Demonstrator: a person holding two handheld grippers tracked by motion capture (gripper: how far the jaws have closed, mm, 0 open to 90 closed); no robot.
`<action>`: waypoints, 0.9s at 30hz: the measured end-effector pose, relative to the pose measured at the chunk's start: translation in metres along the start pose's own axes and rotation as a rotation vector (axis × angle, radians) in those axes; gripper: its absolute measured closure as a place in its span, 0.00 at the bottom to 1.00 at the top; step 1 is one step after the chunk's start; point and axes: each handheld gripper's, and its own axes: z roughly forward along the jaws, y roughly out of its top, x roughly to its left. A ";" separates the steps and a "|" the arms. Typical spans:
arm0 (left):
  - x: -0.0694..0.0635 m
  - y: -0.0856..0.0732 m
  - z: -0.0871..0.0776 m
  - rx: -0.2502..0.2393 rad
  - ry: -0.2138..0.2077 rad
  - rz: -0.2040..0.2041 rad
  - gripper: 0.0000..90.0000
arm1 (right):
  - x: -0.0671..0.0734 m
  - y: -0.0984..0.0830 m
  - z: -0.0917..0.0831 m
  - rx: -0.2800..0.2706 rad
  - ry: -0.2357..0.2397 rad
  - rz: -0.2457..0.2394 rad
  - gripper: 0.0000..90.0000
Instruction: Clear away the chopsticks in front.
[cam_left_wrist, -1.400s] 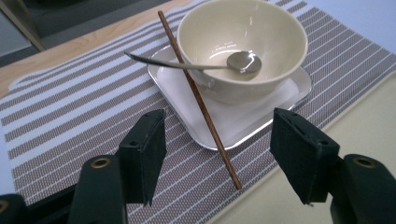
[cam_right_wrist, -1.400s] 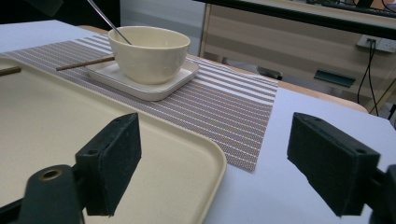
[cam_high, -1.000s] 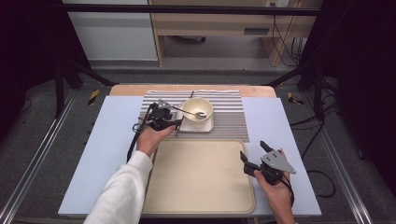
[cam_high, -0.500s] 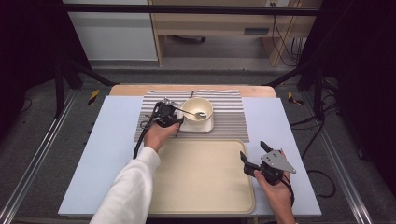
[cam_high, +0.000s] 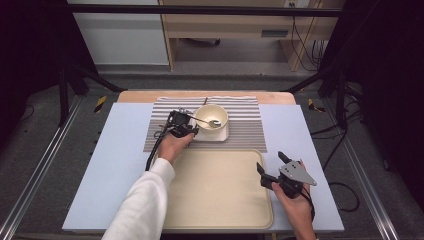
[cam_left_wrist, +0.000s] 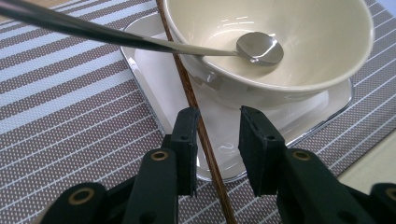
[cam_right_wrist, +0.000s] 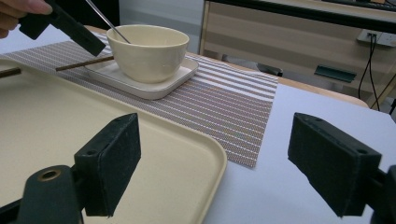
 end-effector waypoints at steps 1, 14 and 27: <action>0.000 0.000 0.001 0.005 0.015 0.003 0.75 | 0.000 0.000 0.000 0.001 0.001 0.001 0.19; 0.007 -0.001 0.004 -0.003 -0.017 -0.046 0.78 | 0.001 0.000 -0.001 0.003 0.005 0.003 0.19; 0.001 -0.004 0.014 0.011 0.006 -0.043 0.80 | 0.001 0.000 -0.001 0.007 0.007 0.005 0.19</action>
